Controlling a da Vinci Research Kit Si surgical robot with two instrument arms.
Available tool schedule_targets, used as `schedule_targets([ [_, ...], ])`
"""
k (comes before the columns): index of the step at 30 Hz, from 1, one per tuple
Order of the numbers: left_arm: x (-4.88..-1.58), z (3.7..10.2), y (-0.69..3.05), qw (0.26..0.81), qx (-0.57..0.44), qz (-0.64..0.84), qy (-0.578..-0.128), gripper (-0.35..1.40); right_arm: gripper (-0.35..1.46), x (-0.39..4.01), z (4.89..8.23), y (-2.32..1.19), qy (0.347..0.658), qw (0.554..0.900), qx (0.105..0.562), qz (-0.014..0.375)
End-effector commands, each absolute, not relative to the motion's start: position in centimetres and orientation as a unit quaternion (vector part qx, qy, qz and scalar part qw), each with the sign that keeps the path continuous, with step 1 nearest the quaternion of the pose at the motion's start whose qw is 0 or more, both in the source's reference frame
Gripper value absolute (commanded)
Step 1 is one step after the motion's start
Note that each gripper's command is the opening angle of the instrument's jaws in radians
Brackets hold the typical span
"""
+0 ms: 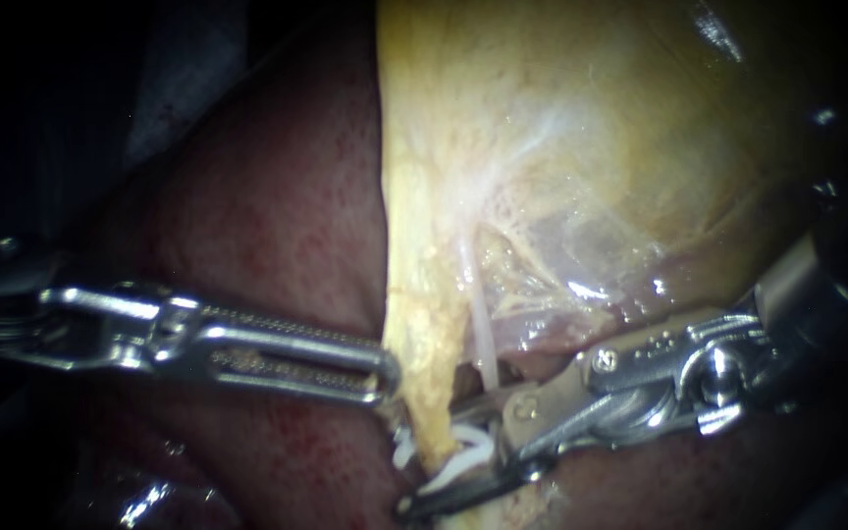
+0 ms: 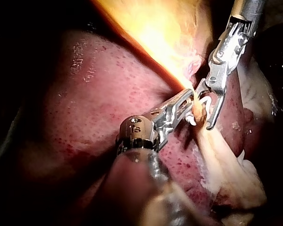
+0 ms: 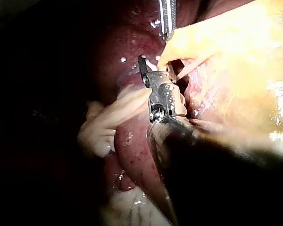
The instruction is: Clipping first clip left tube
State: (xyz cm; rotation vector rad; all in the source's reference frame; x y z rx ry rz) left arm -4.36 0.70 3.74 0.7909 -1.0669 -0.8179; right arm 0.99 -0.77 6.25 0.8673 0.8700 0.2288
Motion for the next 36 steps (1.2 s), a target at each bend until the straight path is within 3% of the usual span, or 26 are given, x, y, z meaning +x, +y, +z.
schedule_targets([
  [1, -4.36, 3.74, 0.70, 0.711, 0.357, -0.369, -0.481, -0.35, 0.14, 0.98, 6.26, -0.76, 0.406, 0.811, 0.407, 0.109],
  [7, -4.37, 3.75, 0.70, 0.711, 0.357, -0.369, -0.481, -0.35, -0.10, 0.96, 6.32, -0.71, 0.402, 0.810, 0.411, 0.119],
  [13, -4.37, 3.75, 0.70, 0.711, 0.356, -0.369, -0.481, -0.35, -0.19, 0.94, 6.34, -0.69, 0.400, 0.809, 0.413, 0.124],
  [36, -4.38, 3.77, 0.70, 0.711, 0.356, -0.369, -0.481, -0.35, -0.20, 0.94, 6.34, -0.72, 0.398, 0.809, 0.414, 0.125],
])
